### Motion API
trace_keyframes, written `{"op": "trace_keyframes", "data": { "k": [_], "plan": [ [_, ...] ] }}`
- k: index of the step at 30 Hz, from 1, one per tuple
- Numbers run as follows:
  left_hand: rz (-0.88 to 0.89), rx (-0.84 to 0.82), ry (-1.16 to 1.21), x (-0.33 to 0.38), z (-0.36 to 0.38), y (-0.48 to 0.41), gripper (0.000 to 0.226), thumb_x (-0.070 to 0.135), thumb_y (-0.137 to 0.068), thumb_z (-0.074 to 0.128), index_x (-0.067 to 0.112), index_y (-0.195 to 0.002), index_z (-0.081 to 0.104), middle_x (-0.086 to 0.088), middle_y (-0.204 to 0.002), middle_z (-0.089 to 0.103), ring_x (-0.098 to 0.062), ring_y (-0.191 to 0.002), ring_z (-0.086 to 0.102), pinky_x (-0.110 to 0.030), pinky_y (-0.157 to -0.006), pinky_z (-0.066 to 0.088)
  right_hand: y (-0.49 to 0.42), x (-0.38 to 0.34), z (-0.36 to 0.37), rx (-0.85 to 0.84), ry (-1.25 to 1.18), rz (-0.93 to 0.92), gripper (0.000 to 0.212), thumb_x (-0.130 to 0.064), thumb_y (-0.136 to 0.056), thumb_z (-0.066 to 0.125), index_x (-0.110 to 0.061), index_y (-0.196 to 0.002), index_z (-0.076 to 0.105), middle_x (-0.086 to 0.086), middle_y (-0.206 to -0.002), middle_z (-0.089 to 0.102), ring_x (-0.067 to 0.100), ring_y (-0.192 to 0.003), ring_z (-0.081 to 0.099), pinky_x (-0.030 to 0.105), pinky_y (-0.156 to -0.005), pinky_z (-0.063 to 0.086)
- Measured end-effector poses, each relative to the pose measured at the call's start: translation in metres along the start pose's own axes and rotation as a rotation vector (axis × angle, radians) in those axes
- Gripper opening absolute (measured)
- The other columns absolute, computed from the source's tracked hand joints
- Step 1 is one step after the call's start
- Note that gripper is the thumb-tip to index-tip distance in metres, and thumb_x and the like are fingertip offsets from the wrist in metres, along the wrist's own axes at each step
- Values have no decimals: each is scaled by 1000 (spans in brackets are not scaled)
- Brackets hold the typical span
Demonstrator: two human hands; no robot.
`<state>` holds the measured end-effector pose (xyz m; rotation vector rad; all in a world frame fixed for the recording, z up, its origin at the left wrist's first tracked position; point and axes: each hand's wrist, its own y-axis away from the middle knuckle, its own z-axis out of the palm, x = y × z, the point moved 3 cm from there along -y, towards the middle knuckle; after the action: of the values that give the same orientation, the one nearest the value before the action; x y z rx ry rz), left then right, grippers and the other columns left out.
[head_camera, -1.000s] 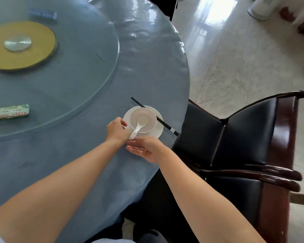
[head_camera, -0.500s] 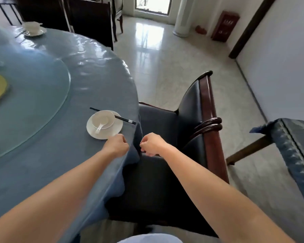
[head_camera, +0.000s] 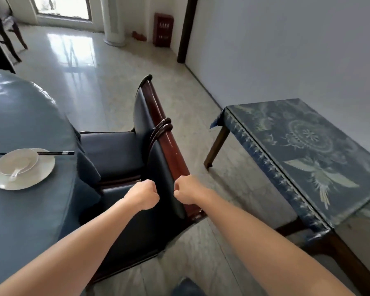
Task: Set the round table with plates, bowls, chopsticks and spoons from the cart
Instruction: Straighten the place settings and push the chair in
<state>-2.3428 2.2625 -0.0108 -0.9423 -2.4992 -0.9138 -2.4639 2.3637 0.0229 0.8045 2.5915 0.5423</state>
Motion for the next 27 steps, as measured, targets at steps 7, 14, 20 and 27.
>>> {"op": "trace_keyframes", "data": {
  "k": [7, 14, 20, 27],
  "plan": [
    [17, 148, 49, 101, 14, -51, 19, 13, -77, 49, 17, -89, 63, -7, -95, 67, -28, -87, 62, -32, -72, 51, -8, 106, -24, 26, -61, 32, 21, -18, -89, 54, -12, -98, 71, 9, -103, 69, 27, -96, 64, 32, -74, 51],
    [-43, 219, 24, 204, 30, -118, 19, 12, -78, 48, 15, -93, 60, -2, -90, 62, -22, -83, 61, -37, -74, 56, -46, 216, -85, 71, -103, -37, 24, -18, -91, 51, -9, -93, 73, 9, -94, 70, 25, -88, 65, 40, -82, 57],
    [-169, 250, 3, 219, 36, -149, 16, 16, -79, 51, 16, -92, 60, -2, -88, 62, -21, -81, 61, -37, -72, 56, -100, 256, -111, -14, -82, -99, 26, -18, -89, 51, -5, -97, 73, 12, -97, 71, 28, -91, 66, 41, -80, 56],
    [-265, 504, 32, 178, -8, -193, 15, 23, -82, 53, 14, -95, 52, -5, -99, 57, -28, -88, 59, -39, -71, 51, -191, 181, -125, -100, 5, -308, 20, -19, -91, 52, -10, -93, 69, 9, -94, 68, 24, -84, 62, 34, -68, 52]
  ]
}}
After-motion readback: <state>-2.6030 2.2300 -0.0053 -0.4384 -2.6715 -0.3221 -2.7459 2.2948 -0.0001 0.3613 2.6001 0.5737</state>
